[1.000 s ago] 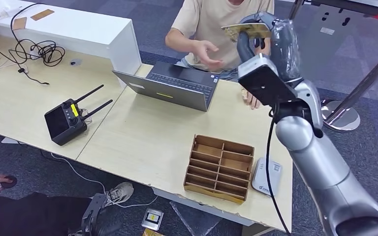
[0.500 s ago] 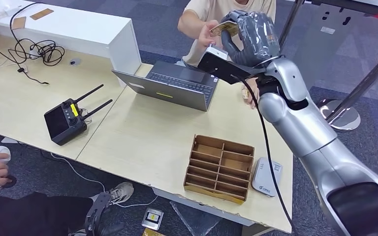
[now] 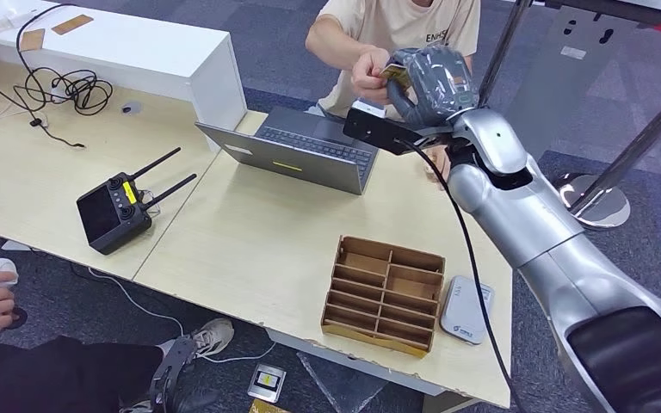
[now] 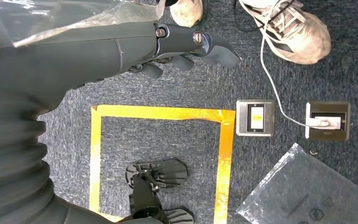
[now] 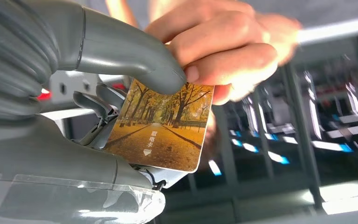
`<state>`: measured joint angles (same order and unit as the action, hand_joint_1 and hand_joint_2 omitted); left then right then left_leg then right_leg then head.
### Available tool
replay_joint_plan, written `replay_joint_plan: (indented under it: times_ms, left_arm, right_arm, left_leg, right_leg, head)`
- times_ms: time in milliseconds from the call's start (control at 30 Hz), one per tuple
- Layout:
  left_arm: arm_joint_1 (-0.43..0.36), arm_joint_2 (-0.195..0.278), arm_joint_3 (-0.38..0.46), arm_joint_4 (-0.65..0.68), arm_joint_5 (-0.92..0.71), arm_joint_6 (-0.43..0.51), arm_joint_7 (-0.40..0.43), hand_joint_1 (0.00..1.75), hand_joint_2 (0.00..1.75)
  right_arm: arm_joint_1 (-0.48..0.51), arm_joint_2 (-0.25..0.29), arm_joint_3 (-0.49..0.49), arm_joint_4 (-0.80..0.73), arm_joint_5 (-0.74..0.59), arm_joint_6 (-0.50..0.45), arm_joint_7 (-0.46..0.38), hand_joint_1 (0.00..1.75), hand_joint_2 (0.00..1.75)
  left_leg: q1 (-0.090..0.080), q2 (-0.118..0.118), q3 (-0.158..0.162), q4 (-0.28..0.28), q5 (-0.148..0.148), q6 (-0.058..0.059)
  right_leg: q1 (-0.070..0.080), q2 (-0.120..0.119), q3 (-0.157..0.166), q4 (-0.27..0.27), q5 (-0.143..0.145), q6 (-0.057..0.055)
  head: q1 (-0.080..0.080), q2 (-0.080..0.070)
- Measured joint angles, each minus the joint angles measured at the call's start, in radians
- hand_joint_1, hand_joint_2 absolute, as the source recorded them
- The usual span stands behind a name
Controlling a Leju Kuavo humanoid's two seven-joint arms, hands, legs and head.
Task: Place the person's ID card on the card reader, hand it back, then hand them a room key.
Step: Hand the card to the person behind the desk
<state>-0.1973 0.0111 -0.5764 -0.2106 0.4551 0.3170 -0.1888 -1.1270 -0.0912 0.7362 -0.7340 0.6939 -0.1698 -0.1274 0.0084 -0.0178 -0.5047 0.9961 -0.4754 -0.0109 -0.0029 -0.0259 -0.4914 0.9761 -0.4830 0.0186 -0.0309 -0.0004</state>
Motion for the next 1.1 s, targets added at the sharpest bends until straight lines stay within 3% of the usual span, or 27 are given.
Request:
replay_joint_plan:
  times_ms: [133,167,267,300,533,667,800,933,967,1100]
  left_arm:
    - [0.001,0.0,-0.003,0.0,0.0,-0.001,0.0,0.0,1.75]
    - [0.001,0.0,-0.004,0.0,0.0,-0.001,0.001,0.0,1.75]
    - [0.003,0.0,-0.008,0.0,0.002,-0.001,0.003,0.0,1.75]
    - [0.004,0.0,-0.009,0.0,0.004,0.0,0.003,0.0,1.75]
    - [0.015,0.0,-0.009,0.0,0.013,0.008,-0.002,0.0,1.75]
    - [0.025,0.0,-0.009,0.0,0.019,0.013,-0.003,0.0,1.75]
    - [0.033,0.001,-0.009,0.0,0.028,0.016,-0.014,0.0,1.75]
    - [0.038,0.001,-0.009,0.0,0.036,0.018,-0.02,0.0,1.75]
    - [0.038,0.002,-0.009,0.0,0.037,0.018,-0.02,0.0,1.75]
    - [0.041,0.002,-0.009,0.0,0.046,0.023,-0.021,0.0,1.75]
  right_arm:
    - [0.0,0.0,0.006,0.027,-0.018,0.004,-0.002,1.71,1.75]
    - [0.0,0.0,0.007,0.044,-0.047,0.013,-0.006,1.27,1.75]
    - [0.004,0.0,-0.027,0.083,-0.263,0.098,-0.06,0.0,0.44]
    - [0.006,-0.001,-0.042,0.089,-0.323,0.12,-0.079,0.0,0.0]
    - [0.034,-0.011,-0.103,0.05,-0.489,0.142,-0.123,0.0,0.0]
    - [0.063,-0.032,-0.124,-0.024,-0.541,0.14,-0.102,0.0,1.75]
    - [0.09,-0.063,-0.127,-0.126,-0.522,0.116,-0.051,0.0,1.75]
    - [0.111,-0.095,-0.124,-0.229,-0.466,0.087,-0.004,0.0,0.0]
    - [0.116,-0.101,-0.123,-0.25,-0.457,0.084,0.002,0.0,0.0]
    - [0.14,-0.132,-0.119,-0.335,-0.354,0.041,0.038,0.0,1.75]
  left_leg:
    - [0.0,0.0,0.0,0.0,0.0,0.0]
    - [0.0,0.0,0.0,0.0,0.0,0.0]
    - [0.0,0.0,0.0,0.0,0.0,0.0]
    - [0.0,0.0,0.0,0.0,0.0,0.0]
    - [0.0,0.0,0.0,0.0,0.0,0.0]
    - [0.0,0.0,0.0,0.001,0.0,0.0]
    - [0.0,0.0,0.0,0.001,0.0,0.0]
    - [0.0,0.0,0.0,0.001,0.0,0.0]
    - [0.0,0.0,0.0,0.001,0.0,0.0]
    - [0.0,0.0,0.0,0.001,0.0,0.0]
  right_leg:
    - [0.0,0.0,0.0,0.0,0.0,0.0]
    - [0.0,0.0,0.0,0.0,0.0,0.0]
    - [0.0,0.0,-0.001,0.0,0.0,0.0]
    - [0.0,0.0,-0.001,0.0,0.0,0.0]
    - [0.0,0.0,-0.001,0.0,0.0,0.0]
    - [0.0,0.0,-0.001,0.0,0.0,0.0]
    - [0.0,0.0,-0.001,0.0,0.0,0.0]
    - [0.0,0.0,-0.001,0.0,0.0,0.0]
    - [0.0,0.0,-0.001,0.0,0.0,0.0]
    - [0.0,0.0,-0.001,0.0,0.0,0.0]
  head:
    - [0.0,0.0]
    - [0.0,0.0]
    - [0.0,0.0]
    - [0.0,0.0]
    - [0.0,0.0]
    - [0.0,0.0]
    - [0.0,0.0]
    - [0.0,0.0]
    - [0.0,0.0]
    - [0.0,0.0]
